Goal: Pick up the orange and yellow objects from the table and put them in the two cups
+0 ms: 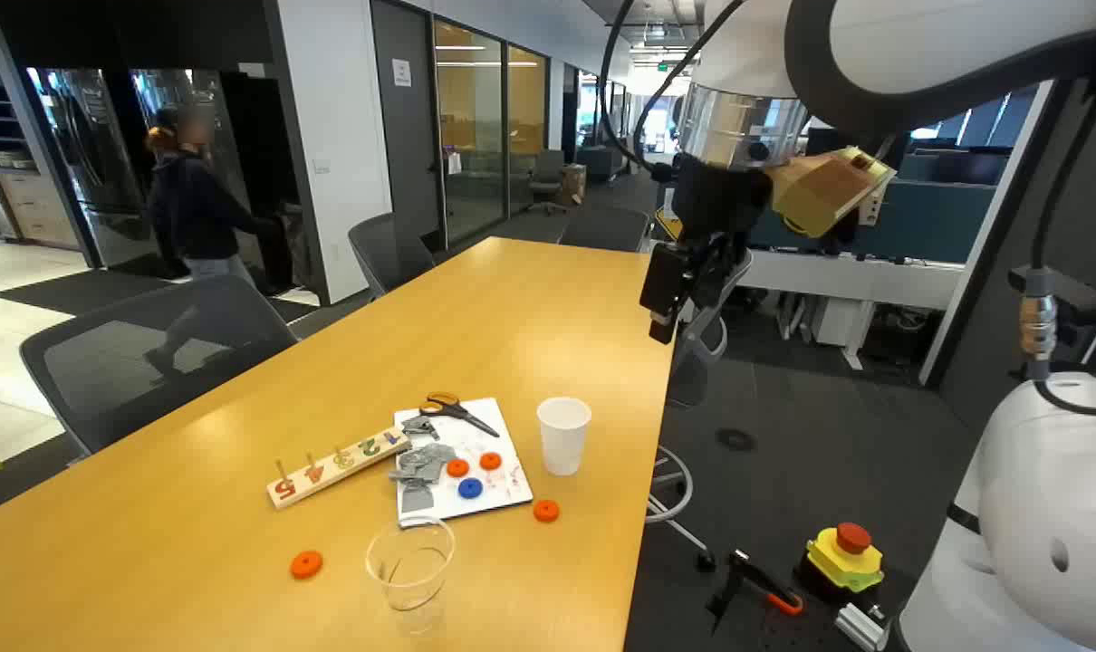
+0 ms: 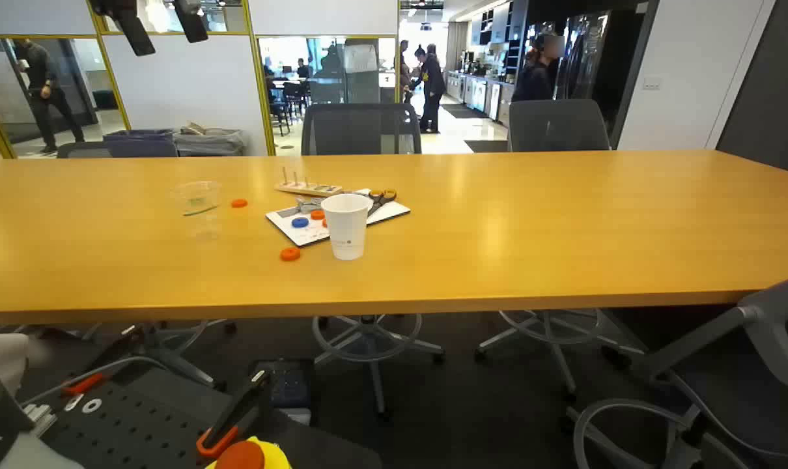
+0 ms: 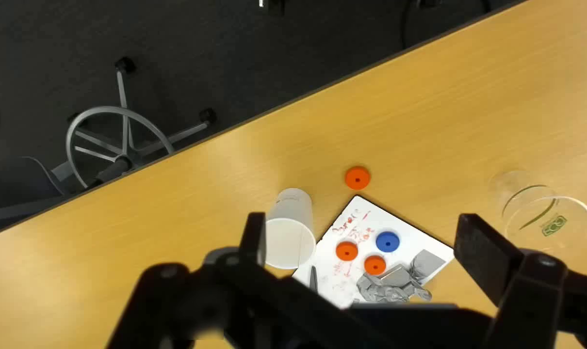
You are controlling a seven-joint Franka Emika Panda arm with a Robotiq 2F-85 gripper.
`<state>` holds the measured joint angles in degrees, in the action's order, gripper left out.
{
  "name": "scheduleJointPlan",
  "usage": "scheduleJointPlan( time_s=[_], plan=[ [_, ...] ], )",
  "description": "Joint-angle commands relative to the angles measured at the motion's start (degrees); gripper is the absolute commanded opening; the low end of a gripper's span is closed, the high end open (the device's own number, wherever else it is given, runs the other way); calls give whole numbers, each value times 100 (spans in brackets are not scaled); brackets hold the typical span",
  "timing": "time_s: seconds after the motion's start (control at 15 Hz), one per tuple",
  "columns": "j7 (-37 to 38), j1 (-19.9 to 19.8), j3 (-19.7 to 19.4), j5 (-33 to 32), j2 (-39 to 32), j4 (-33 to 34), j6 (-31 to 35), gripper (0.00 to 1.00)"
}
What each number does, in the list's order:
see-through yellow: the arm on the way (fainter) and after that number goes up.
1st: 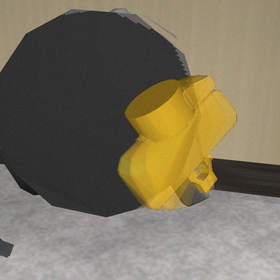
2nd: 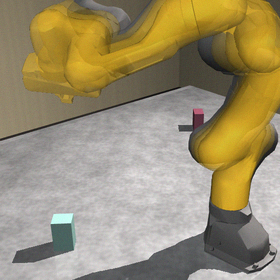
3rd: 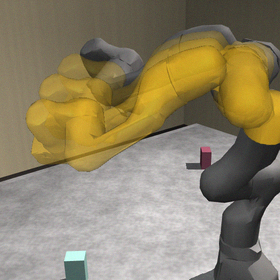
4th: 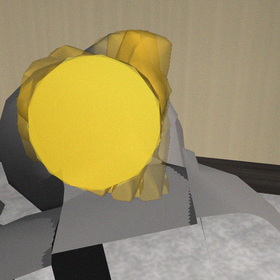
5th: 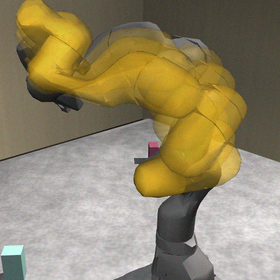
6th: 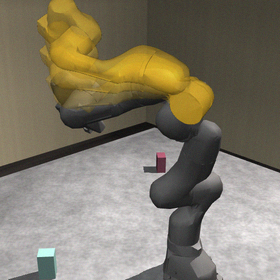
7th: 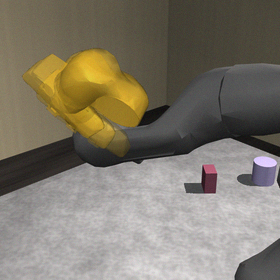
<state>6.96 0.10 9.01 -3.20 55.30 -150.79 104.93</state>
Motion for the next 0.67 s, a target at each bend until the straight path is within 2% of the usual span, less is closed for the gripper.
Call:
scheduleJointPlan(
  time_s=[0.0, 0.4, 0.6],
  plan=[
    [51, 73, -50, -50, -13, 50, -14, 100],
    [45, 76, -58, -45, 17, 96, 8, 100],
    [-25, 152, -159, 47, 38, -297, 255, 100]
  ],
)
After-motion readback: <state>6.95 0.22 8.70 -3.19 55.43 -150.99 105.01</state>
